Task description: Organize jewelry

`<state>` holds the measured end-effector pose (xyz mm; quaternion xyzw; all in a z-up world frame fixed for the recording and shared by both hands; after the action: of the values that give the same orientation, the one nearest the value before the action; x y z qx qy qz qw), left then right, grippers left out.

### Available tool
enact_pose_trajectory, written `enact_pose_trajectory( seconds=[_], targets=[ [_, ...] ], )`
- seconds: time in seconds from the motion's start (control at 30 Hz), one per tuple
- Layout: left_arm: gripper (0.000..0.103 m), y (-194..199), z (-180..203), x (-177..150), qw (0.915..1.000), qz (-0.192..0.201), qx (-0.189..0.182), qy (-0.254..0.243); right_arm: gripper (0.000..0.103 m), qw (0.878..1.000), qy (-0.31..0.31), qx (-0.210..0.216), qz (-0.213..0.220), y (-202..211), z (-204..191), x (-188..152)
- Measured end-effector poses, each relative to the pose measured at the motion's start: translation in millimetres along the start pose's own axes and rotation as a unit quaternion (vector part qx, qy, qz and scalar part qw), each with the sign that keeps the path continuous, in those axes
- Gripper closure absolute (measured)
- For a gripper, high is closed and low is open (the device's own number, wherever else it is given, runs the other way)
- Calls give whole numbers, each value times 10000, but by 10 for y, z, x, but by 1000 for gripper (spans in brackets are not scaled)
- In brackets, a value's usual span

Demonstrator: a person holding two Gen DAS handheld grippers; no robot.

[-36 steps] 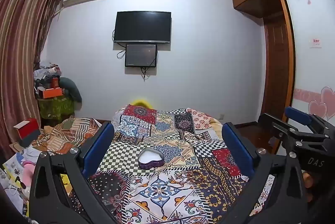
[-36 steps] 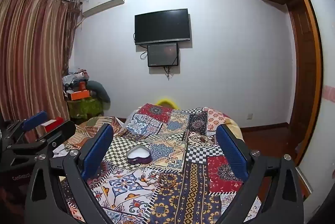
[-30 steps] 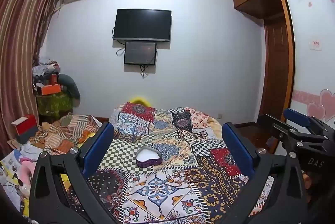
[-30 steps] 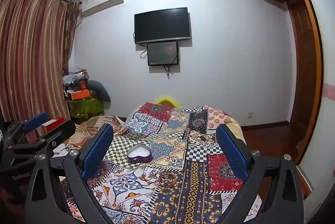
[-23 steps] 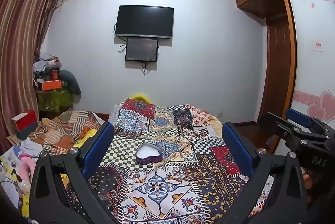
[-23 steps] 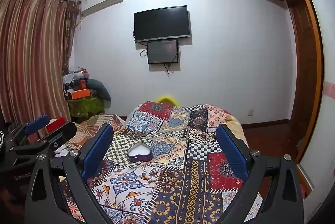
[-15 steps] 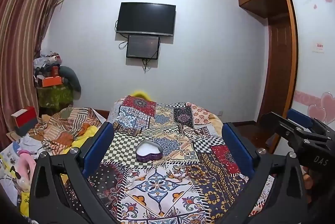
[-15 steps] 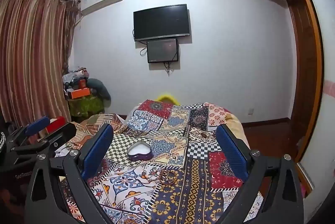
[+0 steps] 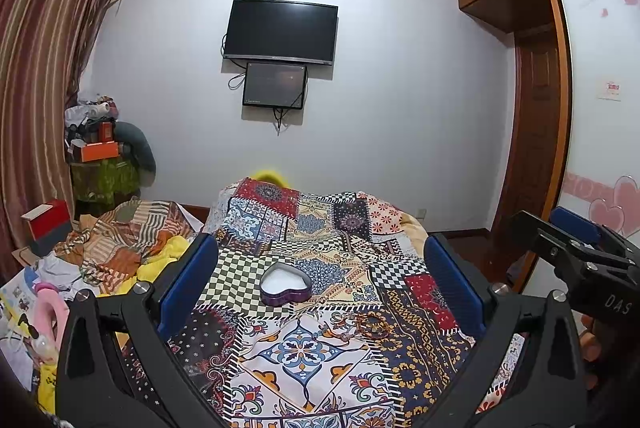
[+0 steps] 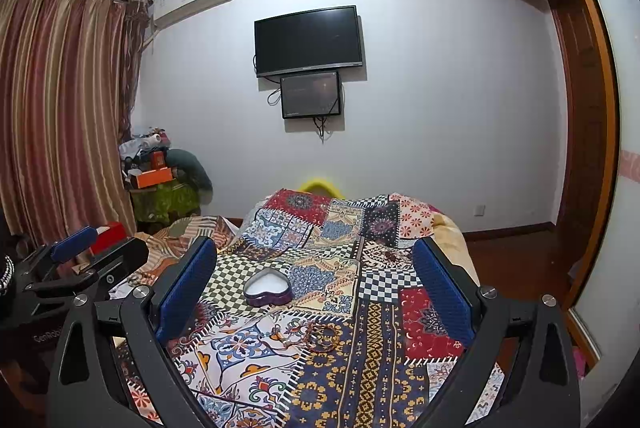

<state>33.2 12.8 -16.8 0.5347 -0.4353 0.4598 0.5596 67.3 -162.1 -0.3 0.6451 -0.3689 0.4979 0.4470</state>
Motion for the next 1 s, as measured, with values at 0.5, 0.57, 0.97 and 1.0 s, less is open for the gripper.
enact_pose_trajectory(
  seconds=[0.5, 0.57, 0.97, 1.0],
  targets=[
    [0, -11, 22, -21, 10000, -32, -11, -77, 6, 10000, -6, 18, -41, -31, -7, -47],
    [0, -14, 34, -27, 10000, -35, -11, -90, 6, 10000, -8, 21, -41, -24, -17, -65],
    [0, -27, 54, -37, 9999, -37, -23, -92, 6, 10000, -21, 12, -57, -23, -9, -58],
    [0, -22, 53, -30, 9999, -37, -26, -91, 6, 10000, -25, 12, -63, -16, -8, -54]
  ],
)
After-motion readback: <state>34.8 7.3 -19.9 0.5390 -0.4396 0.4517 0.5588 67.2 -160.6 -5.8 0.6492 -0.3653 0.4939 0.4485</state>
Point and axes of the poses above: each gripper's, at about its wrist camera, not at the fingertips, and y roughly against the way its jaws point, z to its right, x to its top, the point moved 2 cm from there along -y, roughly the way its jaws point, and after that the axes turned 3 degrees about -y, right-handed, at the moved point
